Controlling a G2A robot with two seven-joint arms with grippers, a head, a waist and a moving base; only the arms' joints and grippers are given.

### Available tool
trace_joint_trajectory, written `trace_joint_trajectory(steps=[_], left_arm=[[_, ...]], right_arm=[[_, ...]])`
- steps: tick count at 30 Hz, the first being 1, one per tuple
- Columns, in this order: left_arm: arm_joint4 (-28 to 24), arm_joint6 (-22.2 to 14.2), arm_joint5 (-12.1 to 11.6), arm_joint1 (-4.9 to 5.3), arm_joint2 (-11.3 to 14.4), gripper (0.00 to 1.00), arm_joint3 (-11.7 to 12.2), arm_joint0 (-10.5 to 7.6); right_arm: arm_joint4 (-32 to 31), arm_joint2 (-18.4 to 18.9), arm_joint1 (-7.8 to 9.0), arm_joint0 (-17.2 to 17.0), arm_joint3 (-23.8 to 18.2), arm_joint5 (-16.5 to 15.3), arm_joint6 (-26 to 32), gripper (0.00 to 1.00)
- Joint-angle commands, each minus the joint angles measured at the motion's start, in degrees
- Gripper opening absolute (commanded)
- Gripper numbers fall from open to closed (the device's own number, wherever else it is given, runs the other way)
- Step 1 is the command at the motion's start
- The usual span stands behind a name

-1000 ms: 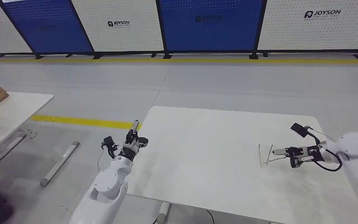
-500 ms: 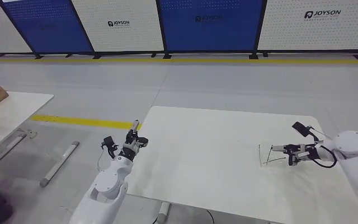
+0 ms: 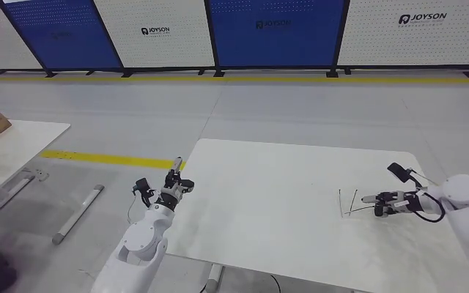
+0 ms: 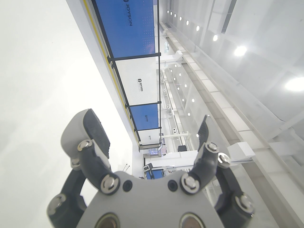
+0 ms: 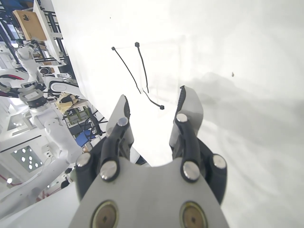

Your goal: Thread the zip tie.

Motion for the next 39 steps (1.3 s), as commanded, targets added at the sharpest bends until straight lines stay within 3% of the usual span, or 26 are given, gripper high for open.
trace_joint_trajectory(steps=[1, 5, 9, 14, 18, 22, 25, 33, 39], left_arm=[[0.0, 0.0, 0.0, 0.0, 0.0, 1.0, 0.0, 0.0], [0.0, 0.0, 0.0, 0.0, 0.0, 1.0, 0.0, 0.0], [0.0, 0.0, 0.0, 0.0, 0.0, 1.0, 0.0, 0.0], [0.0, 0.0, 0.0, 0.0, 0.0, 1.0, 0.0, 0.0], [0.0, 0.0, 0.0, 0.0, 0.0, 1.0, 0.0, 0.0], [0.0, 0.0, 0.0, 0.0, 0.0, 1.0, 0.0, 0.0], [0.0, 0.0, 0.0, 0.0, 0.0, 1.0, 0.0, 0.0], [0.0, 0.0, 0.0, 0.0, 0.0, 1.0, 0.0, 0.0], [0.0, 0.0, 0.0, 0.0, 0.0, 1.0, 0.0, 0.0]], right_arm=[[0.28, 0.28, -0.09, 0.04, 0.72, -0.46, 0.17, 0.42], [0.63, 0.91, -0.17, 0.16, 2.0, -1.64, 0.64, 0.41], [0.81, 1.43, -0.22, 0.21, 2.71, -2.43, 1.19, 0.32], [0.76, 1.91, -0.38, 0.24, 3.28, -2.77, 1.65, 0.29], [0.53, 2.14, -0.57, 0.28, 3.58, -2.67, 1.71, 0.15], [0.25, 2.34, -0.78, 0.32, 3.83, -2.59, 1.71, 0.11], [0.09, 2.53, -0.92, 0.35, 4.08, -2.56, 1.64, 0.01], [-0.34, 3.03, -1.2, 0.41, 4.78, -2.96, 1.97, 0.0], [0.88, 4.24, -1.01, 0.36, 5.56, -5.87, 3.8, 0.0]])
